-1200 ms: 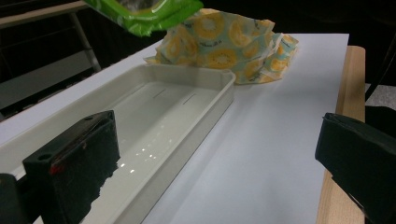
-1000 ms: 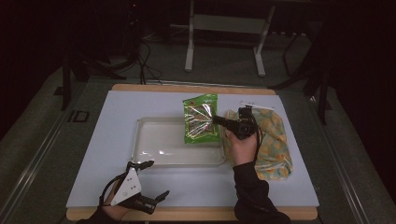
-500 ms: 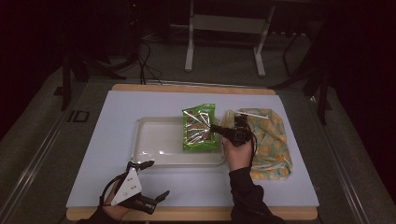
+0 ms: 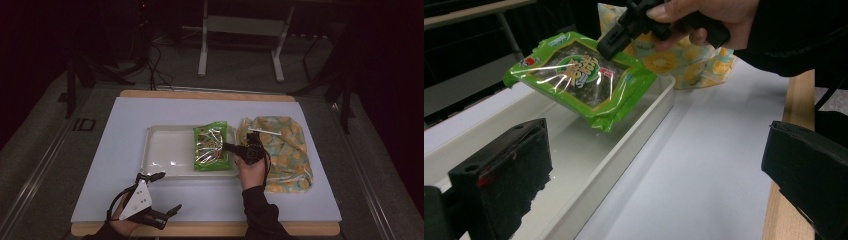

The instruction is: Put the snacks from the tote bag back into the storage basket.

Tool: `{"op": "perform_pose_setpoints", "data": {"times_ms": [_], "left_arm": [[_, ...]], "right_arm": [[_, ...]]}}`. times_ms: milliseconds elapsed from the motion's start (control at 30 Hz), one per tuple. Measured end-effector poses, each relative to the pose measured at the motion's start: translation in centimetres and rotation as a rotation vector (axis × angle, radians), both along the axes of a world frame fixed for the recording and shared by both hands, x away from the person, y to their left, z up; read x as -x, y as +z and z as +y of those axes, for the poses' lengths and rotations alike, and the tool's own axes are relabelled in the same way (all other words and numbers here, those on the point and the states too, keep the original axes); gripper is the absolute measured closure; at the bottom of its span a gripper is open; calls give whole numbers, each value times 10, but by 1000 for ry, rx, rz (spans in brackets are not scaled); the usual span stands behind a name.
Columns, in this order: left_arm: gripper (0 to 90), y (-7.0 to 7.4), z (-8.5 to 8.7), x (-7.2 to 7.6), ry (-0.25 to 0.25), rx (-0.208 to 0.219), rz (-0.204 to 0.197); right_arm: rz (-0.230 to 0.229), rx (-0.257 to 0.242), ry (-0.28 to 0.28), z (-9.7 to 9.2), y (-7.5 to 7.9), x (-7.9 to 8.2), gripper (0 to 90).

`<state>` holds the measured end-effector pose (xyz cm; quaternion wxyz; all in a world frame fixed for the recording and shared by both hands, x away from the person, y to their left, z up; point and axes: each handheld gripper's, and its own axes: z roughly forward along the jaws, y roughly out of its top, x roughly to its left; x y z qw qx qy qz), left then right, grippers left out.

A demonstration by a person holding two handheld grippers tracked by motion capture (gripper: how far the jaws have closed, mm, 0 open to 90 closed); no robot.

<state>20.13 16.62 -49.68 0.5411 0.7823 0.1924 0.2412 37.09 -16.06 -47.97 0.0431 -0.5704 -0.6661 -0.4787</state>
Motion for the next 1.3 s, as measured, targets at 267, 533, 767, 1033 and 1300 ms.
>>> {"op": "perform_pose_setpoints", "data": {"times_ms": [267, 533, 767, 1033, 1300], "left_arm": [[3, 0, 0, 0, -3, -2, -1], [3, -1, -1, 0, -4, -3, -1], [3, -1, -1, 0, -5, -7, 0], [3, -1, -1, 0, -5, -11, 2], [3, -1, -1, 0, -6, -12, 1]], "right_arm": [[27, 14, 7, 3, -13, 1, 889], [42, 21, 10, 5, -22, 4, 889], [67, 23, 7, 3, -30, 5, 888], [88, 35, 7, 2, -35, 4, 888], [113, 79, 12, 7, -35, -2, 881]]}}
